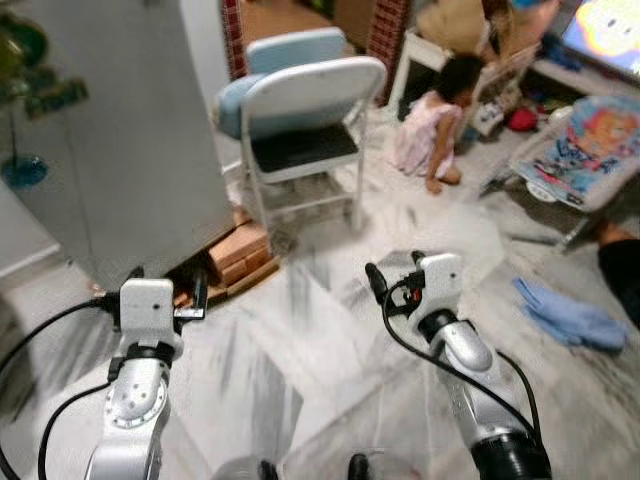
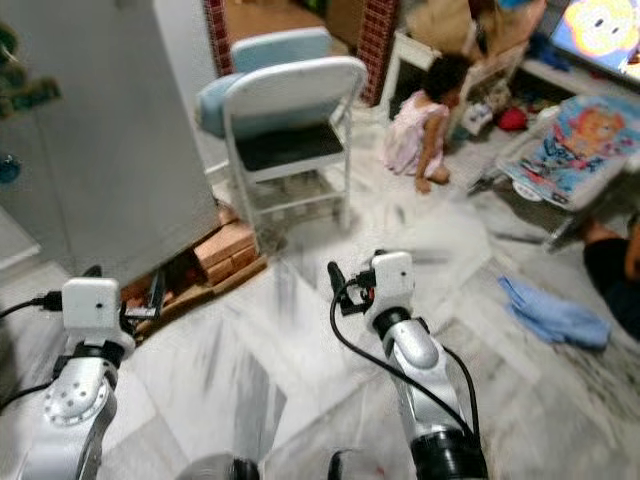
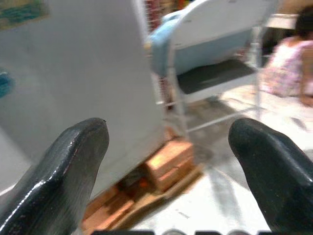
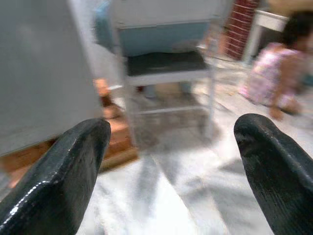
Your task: Restocking fridge
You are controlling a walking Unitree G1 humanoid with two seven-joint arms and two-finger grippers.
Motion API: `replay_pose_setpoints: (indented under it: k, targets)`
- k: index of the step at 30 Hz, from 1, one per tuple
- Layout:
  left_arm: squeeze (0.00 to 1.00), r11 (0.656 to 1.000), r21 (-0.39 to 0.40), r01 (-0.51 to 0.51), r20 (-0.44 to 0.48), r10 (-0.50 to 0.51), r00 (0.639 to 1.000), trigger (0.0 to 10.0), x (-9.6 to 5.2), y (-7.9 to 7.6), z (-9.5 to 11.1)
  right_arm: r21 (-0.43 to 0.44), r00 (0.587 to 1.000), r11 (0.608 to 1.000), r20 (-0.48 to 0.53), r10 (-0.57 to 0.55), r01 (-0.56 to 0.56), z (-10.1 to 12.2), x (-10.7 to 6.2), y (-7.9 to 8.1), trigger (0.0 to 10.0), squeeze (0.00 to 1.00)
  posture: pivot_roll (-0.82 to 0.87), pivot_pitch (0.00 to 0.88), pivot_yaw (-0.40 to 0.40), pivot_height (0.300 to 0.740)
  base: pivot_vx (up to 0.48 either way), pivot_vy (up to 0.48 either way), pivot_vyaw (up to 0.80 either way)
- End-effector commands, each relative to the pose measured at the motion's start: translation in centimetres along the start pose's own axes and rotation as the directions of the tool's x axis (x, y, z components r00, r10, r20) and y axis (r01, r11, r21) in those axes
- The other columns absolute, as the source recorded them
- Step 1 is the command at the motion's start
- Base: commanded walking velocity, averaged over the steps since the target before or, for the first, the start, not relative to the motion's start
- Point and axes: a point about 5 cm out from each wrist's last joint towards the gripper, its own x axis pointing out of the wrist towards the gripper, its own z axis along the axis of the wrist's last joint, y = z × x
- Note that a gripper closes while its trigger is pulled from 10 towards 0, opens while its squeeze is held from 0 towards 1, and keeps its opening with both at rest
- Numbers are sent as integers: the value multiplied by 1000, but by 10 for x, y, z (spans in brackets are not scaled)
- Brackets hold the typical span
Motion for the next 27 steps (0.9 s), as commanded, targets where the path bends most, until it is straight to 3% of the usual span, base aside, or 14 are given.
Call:
replay_pose_setpoints:
  k: [1,18,27]
  targets:
    - [0,999,-1,32,7,-32,999,10000,-2,-6,1,-3,1000,1000,12,-19,19,2,-2,-4,10000,0,-20,96,22,740,240,0,-800]
    - [0,999,-12,30,7,-30,1000,10000,2,-4,1,-18,999,1000,31,-22,22,5,1,-4,10000,0,-23,93,23,740,283,0,-800]
    - [0,1000,-11,20,4,-20,1000,10000,2,-1,-1,-29,999,999,32,-36,37,4,-2,-9,10000,0,-25,92,24,740,316,343,-800]
